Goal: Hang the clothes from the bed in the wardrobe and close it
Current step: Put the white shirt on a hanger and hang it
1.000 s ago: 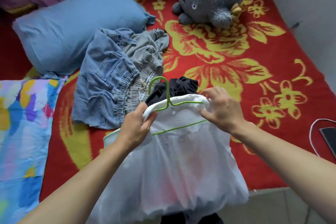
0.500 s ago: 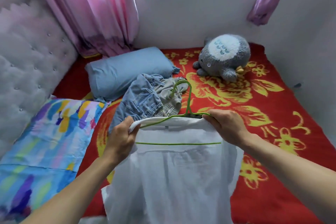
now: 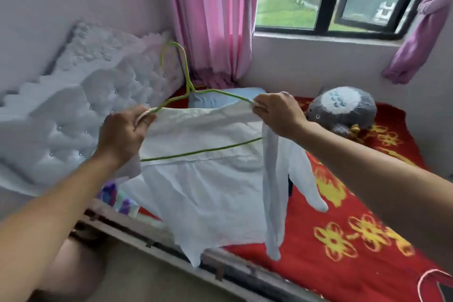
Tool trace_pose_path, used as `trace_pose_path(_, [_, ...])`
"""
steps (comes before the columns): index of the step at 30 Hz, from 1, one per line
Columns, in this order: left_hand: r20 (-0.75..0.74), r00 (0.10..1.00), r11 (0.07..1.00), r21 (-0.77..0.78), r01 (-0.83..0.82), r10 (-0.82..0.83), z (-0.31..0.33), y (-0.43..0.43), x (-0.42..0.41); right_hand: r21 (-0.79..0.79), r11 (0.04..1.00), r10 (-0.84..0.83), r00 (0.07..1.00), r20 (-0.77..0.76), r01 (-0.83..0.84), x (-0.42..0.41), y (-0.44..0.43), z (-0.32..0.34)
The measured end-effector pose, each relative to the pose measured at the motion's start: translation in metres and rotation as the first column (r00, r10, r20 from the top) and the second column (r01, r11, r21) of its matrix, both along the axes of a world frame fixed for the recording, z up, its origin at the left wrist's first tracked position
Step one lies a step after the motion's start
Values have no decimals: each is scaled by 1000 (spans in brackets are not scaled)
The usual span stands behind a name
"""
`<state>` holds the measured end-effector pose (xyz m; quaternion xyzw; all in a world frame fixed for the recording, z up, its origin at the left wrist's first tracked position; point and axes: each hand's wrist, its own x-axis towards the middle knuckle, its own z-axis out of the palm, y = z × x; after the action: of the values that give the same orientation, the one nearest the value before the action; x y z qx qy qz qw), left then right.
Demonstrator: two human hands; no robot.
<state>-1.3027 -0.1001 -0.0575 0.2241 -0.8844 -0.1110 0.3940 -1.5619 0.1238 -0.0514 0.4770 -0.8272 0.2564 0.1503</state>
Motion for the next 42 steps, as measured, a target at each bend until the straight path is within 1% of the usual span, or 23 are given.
trace_pose_path(2, [0, 993, 991, -61, -118, 118, 20, 3, 47, 113, 993, 43, 992, -120, -30, 34, -15, 15])
trace_pose_path(4, [21, 975, 970, -111, -218, 222, 35, 7, 95, 173, 974, 168, 977, -128, -145, 71, -28, 35])
trace_pose_path(7, [40, 946, 940, -139, -313, 321, 49, 15, 172, 165, 940, 306, 952, -26, -298, 120, -41, 62])
trace_pose_path(10, [-7, 920, 911, -139, -389, 392, 56, 34, 246, 16, 939, 337, 932, 135, -342, 173, -58, 85])
trace_pose_path(12, [-15, 904, 899, -98, -426, 427, 59, 48, 287, -164, 892, 452, 843, 292, -421, 231, -67, 99])
trace_pose_path(13, [-14, 893, 892, -54, -449, 449, 62, 54, 308, -208, 850, 526, 761, 380, -484, 265, -69, 107])
trace_pose_path(15, [-54, 882, 883, 68, -465, 469, 68, 68, 355, -136, 733, 614, 561, 555, -667, 334, -68, 117])
trace_pose_path(16, [-98, 882, 885, 127, -448, 461, 72, 75, 380, -49, 678, 615, 529, 585, -733, 364, -67, 120])
trace_pose_path(17, [-139, 882, 889, 165, -427, 449, 79, 84, 407, -4, 670, 623, 559, 548, -742, 389, -68, 121])
trace_pose_path(18, [-161, 883, 892, 187, -412, 441, 86, 95, 433, -18, 717, 629, 636, 447, -697, 412, -70, 123])
trace_pose_path(20, [-182, 878, 892, 187, -411, 443, 100, 115, 489, -177, 801, 598, 780, 186, -572, 459, -69, 129])
trace_pose_path(22, [-204, 864, 885, 182, -429, 461, 113, 133, 543, -285, 713, 670, 742, 6, -641, 516, -65, 135])
trace_pose_path(24, [-219, 850, 874, 203, -441, 479, 124, 148, 591, -271, 606, 747, 652, -127, -747, 574, -62, 140])
trace_pose_path(26, [-228, 838, 867, 196, -459, 495, 134, 166, 633, -308, 553, 738, 627, -249, -774, 625, -63, 143])
trace_pose_path(28, [-225, 824, 854, 168, -493, 520, 140, 181, 669, -345, 540, 696, 638, -330, -768, 668, -65, 150])
trace_pose_path(29, [-213, 812, 839, 159, -520, 544, 142, 186, 687, -342, 523, 705, 621, -341, -781, 688, -67, 155])
trace_pose_path(31, [-178, 792, 811, 155, -564, 584, 144, 191, 722, -287, 435, 808, 511, -295, -853, 726, -71, 162])
trace_pose_path(33, [-187, 749, 772, 174, -611, 635, 147, 191, 755, -191, 356, 915, 383, -128, -915, 758, -81, 164])
trace_pose_path(34, [-219, 697, 730, 178, -660, 683, 148, 189, 773, -125, 341, 934, 351, -69, -932, 772, -87, 161])
trace_pose_path(36, [-263, 531, 576, 137, -806, 805, 151, 183, 803, -22, 343, 938, 343, -37, -939, 796, -104, 152])
trace_pose_path(38, [-231, 439, 464, 66, -883, 868, 152, 170, 823, -1, 367, 930, 366, 30, -930, 821, -123, 145])
trace_pose_path(39, [-198, 432, 448, 42, -893, 880, 150, 163, 827, -21, 373, 926, 370, 67, -928, 834, -133, 143])
trace_pose_path(42, [-131, 466, 475, 43, -879, 875, 133, 138, 846, -112, 439, 885, 408, 227, -891, 872, -163, 146])
